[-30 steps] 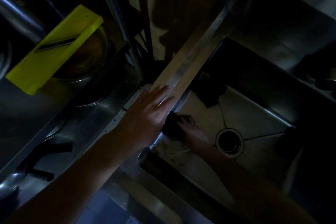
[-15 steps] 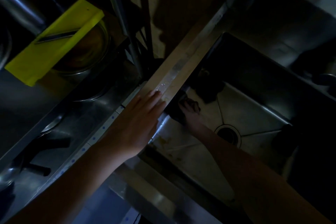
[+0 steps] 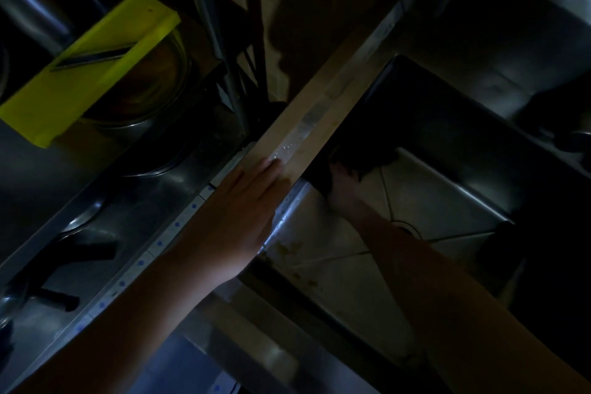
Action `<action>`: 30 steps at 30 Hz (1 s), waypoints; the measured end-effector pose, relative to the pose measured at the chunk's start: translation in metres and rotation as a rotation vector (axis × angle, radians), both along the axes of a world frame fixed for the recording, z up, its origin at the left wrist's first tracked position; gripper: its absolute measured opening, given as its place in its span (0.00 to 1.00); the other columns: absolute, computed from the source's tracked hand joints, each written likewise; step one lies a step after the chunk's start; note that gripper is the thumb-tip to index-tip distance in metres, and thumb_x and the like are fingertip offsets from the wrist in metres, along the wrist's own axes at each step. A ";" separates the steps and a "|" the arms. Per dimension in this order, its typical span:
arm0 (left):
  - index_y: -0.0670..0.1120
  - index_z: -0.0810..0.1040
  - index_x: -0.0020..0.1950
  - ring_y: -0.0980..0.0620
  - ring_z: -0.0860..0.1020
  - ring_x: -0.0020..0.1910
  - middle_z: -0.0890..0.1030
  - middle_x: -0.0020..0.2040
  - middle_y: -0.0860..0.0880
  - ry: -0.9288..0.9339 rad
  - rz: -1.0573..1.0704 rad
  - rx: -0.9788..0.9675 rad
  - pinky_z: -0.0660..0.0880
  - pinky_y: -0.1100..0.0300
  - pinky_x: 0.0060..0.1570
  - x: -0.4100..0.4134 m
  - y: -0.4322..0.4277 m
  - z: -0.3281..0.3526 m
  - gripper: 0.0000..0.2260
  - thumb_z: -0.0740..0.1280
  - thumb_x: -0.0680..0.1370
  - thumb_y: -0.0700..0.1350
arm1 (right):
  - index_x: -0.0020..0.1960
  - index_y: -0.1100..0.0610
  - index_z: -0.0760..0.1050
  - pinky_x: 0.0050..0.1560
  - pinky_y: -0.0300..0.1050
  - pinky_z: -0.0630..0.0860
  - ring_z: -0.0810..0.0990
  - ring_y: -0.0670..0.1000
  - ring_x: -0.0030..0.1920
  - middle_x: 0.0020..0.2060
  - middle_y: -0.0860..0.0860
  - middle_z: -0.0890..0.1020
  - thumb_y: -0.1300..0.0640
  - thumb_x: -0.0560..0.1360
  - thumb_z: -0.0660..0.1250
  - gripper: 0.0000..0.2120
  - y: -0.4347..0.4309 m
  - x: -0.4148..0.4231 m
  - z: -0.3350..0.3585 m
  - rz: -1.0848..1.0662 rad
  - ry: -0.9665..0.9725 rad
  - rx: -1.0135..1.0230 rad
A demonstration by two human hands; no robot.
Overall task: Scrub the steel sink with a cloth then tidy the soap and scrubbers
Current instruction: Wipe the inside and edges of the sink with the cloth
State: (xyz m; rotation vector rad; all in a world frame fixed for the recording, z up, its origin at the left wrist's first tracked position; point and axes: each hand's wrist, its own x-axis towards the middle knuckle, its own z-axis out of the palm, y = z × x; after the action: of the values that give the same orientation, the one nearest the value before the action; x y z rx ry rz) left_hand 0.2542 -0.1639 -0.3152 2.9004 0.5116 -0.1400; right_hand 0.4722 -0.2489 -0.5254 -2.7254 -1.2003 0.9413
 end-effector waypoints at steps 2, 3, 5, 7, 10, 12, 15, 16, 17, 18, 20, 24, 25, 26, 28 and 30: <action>0.43 0.72 0.66 0.44 0.67 0.69 0.70 0.69 0.43 -0.021 0.005 0.002 0.59 0.49 0.64 0.000 0.000 0.001 0.25 0.72 0.70 0.40 | 0.75 0.57 0.57 0.74 0.51 0.55 0.61 0.56 0.74 0.74 0.55 0.63 0.57 0.74 0.65 0.32 -0.012 -0.025 0.009 0.141 -0.065 0.078; 0.44 0.72 0.66 0.44 0.67 0.69 0.71 0.69 0.44 -0.029 0.006 -0.004 0.58 0.49 0.64 0.000 0.000 0.001 0.25 0.72 0.69 0.40 | 0.73 0.58 0.62 0.72 0.50 0.60 0.64 0.56 0.72 0.71 0.56 0.67 0.56 0.73 0.67 0.30 -0.021 -0.037 0.013 0.223 -0.119 0.152; 0.44 0.71 0.67 0.46 0.65 0.71 0.69 0.70 0.44 -0.037 0.010 -0.031 0.58 0.51 0.65 -0.001 0.000 0.002 0.26 0.72 0.70 0.40 | 0.72 0.56 0.64 0.71 0.49 0.63 0.63 0.58 0.72 0.71 0.54 0.68 0.52 0.75 0.66 0.28 -0.041 -0.063 0.018 0.392 -0.092 0.180; 0.46 0.67 0.70 0.48 0.59 0.73 0.64 0.73 0.46 -0.019 0.014 -0.053 0.53 0.53 0.67 -0.003 -0.001 0.001 0.26 0.69 0.73 0.40 | 0.75 0.52 0.56 0.75 0.54 0.54 0.55 0.57 0.75 0.74 0.51 0.61 0.50 0.79 0.56 0.26 -0.061 -0.087 0.019 0.667 -0.027 0.027; 0.47 0.61 0.73 0.50 0.51 0.75 0.56 0.76 0.47 -0.009 -0.002 -0.054 0.45 0.55 0.70 -0.009 -0.004 0.001 0.26 0.65 0.76 0.40 | 0.77 0.56 0.52 0.75 0.62 0.42 0.53 0.55 0.76 0.76 0.53 0.58 0.52 0.80 0.54 0.27 -0.080 -0.103 0.016 1.022 -0.069 -0.021; 0.47 0.58 0.74 0.50 0.49 0.76 0.53 0.77 0.48 -0.005 0.016 -0.072 0.43 0.56 0.70 -0.016 -0.008 0.002 0.25 0.62 0.78 0.42 | 0.77 0.54 0.50 0.76 0.56 0.42 0.51 0.56 0.76 0.76 0.51 0.56 0.51 0.81 0.54 0.27 -0.080 -0.099 0.017 1.027 -0.054 -0.007; 0.46 0.58 0.74 0.50 0.51 0.75 0.55 0.77 0.47 0.003 0.028 -0.037 0.44 0.55 0.70 -0.026 -0.014 0.005 0.26 0.61 0.78 0.44 | 0.75 0.54 0.59 0.74 0.47 0.52 0.57 0.57 0.73 0.74 0.51 0.63 0.53 0.79 0.59 0.26 -0.073 -0.084 0.018 0.823 0.050 0.166; 0.44 0.62 0.73 0.47 0.57 0.74 0.61 0.75 0.45 0.002 0.035 -0.031 0.49 0.53 0.70 -0.030 -0.016 0.009 0.25 0.63 0.76 0.44 | 0.73 0.57 0.62 0.72 0.47 0.56 0.61 0.60 0.71 0.72 0.54 0.66 0.54 0.77 0.63 0.26 -0.070 -0.079 0.018 0.685 0.091 0.258; 0.42 0.65 0.70 0.43 0.62 0.72 0.66 0.72 0.42 -0.012 0.044 -0.026 0.53 0.50 0.69 -0.035 -0.018 0.012 0.25 0.64 0.74 0.43 | 0.71 0.60 0.65 0.70 0.49 0.59 0.64 0.63 0.68 0.70 0.58 0.68 0.55 0.75 0.66 0.27 -0.068 -0.074 0.019 0.525 0.123 0.304; 0.41 0.67 0.69 0.41 0.66 0.70 0.69 0.69 0.40 -0.027 0.044 -0.001 0.56 0.46 0.67 -0.041 -0.020 0.013 0.25 0.66 0.72 0.41 | 0.70 0.62 0.67 0.69 0.50 0.60 0.66 0.64 0.67 0.69 0.60 0.69 0.55 0.74 0.68 0.27 -0.063 -0.069 0.019 0.379 0.120 0.338; 0.39 0.68 0.68 0.39 0.68 0.68 0.71 0.68 0.38 -0.040 0.028 0.064 0.61 0.44 0.67 -0.055 -0.024 0.012 0.25 0.67 0.71 0.40 | 0.72 0.60 0.64 0.72 0.51 0.56 0.62 0.59 0.72 0.71 0.58 0.66 0.55 0.75 0.64 0.27 -0.049 -0.061 0.020 0.206 0.069 0.233; 0.38 0.71 0.67 0.41 0.68 0.69 0.72 0.68 0.39 -0.013 0.084 0.131 0.59 0.51 0.69 -0.081 -0.037 0.011 0.18 0.59 0.78 0.43 | 0.74 0.57 0.57 0.75 0.55 0.48 0.57 0.57 0.75 0.74 0.56 0.60 0.58 0.76 0.60 0.28 -0.028 -0.082 0.028 0.093 0.141 0.056; 0.38 0.72 0.66 0.42 0.69 0.68 0.73 0.67 0.40 -0.013 0.114 0.131 0.58 0.52 0.69 -0.085 -0.041 0.012 0.18 0.58 0.78 0.43 | 0.75 0.58 0.55 0.75 0.56 0.49 0.55 0.58 0.75 0.75 0.57 0.58 0.58 0.76 0.61 0.29 -0.027 -0.091 0.033 0.103 0.175 0.033; 0.39 0.73 0.66 0.42 0.70 0.67 0.73 0.66 0.40 -0.005 0.132 0.123 0.57 0.54 0.68 -0.087 -0.044 0.014 0.18 0.59 0.78 0.43 | 0.75 0.59 0.53 0.74 0.57 0.49 0.54 0.59 0.75 0.75 0.57 0.57 0.58 0.77 0.60 0.30 -0.029 -0.101 0.033 0.137 0.184 0.031; 0.39 0.74 0.65 0.43 0.71 0.66 0.74 0.66 0.41 0.001 0.180 0.091 0.57 0.55 0.67 -0.091 -0.049 0.016 0.18 0.63 0.76 0.42 | 0.75 0.62 0.54 0.73 0.57 0.53 0.56 0.59 0.74 0.75 0.59 0.57 0.57 0.79 0.57 0.27 -0.027 -0.119 0.037 0.238 0.220 -0.019; 0.39 0.73 0.65 0.43 0.71 0.67 0.73 0.67 0.41 0.010 0.214 0.067 0.58 0.55 0.67 -0.093 -0.053 0.017 0.19 0.64 0.75 0.43 | 0.71 0.64 0.61 0.67 0.51 0.60 0.64 0.59 0.70 0.70 0.61 0.66 0.54 0.81 0.48 0.22 -0.024 -0.130 0.039 0.344 0.249 -0.081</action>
State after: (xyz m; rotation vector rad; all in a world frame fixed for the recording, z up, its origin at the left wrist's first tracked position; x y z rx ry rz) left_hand 0.1614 -0.2167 -0.2979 2.8856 0.8383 -0.1077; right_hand 0.3421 -0.2729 -0.4864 -2.4023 -1.6364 1.3419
